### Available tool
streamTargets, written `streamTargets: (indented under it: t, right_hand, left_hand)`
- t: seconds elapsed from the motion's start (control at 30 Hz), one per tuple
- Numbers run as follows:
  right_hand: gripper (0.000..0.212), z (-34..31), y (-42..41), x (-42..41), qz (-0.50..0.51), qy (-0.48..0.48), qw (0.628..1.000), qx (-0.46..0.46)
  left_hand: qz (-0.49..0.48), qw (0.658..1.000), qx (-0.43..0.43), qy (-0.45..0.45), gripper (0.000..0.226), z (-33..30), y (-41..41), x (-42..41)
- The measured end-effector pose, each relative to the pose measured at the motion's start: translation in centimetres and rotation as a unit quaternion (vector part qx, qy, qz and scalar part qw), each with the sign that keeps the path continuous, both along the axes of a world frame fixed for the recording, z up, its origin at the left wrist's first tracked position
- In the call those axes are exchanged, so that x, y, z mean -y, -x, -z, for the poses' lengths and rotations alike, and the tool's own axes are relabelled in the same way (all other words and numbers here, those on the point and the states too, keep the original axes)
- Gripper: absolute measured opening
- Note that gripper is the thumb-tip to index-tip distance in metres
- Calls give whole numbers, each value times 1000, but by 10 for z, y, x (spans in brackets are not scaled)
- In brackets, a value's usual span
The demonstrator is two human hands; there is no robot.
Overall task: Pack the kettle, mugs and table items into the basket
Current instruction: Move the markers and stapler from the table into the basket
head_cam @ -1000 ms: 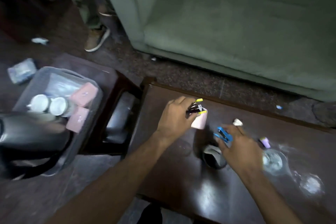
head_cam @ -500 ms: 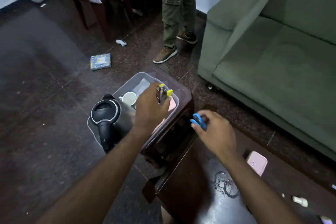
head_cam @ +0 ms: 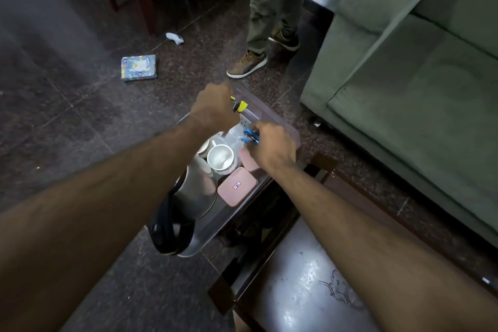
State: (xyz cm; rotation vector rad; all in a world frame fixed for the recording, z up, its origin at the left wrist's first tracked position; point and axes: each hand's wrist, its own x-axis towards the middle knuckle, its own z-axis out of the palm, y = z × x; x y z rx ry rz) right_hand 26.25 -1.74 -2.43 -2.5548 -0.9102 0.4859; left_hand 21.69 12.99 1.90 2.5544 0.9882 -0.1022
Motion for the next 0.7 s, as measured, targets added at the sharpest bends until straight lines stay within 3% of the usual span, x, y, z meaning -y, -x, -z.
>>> streamTargets:
  t: [0.27, 0.5, 0.7]
  right_hand:
    - [32, 38, -7, -48, -29, 19, 998, 50]
    - [35, 55, -6, -54, -62, 93, 991, 74]
    - [35, 43, -2, -36, -7, 30, 999, 33]
  left_hand:
    - [12, 999, -50, 6, 52, 24, -13, -21]
    - [12, 997, -76, -18, 56, 35, -17, -20]
    - [34, 990, -126, -49, 57, 50, -19, -18]
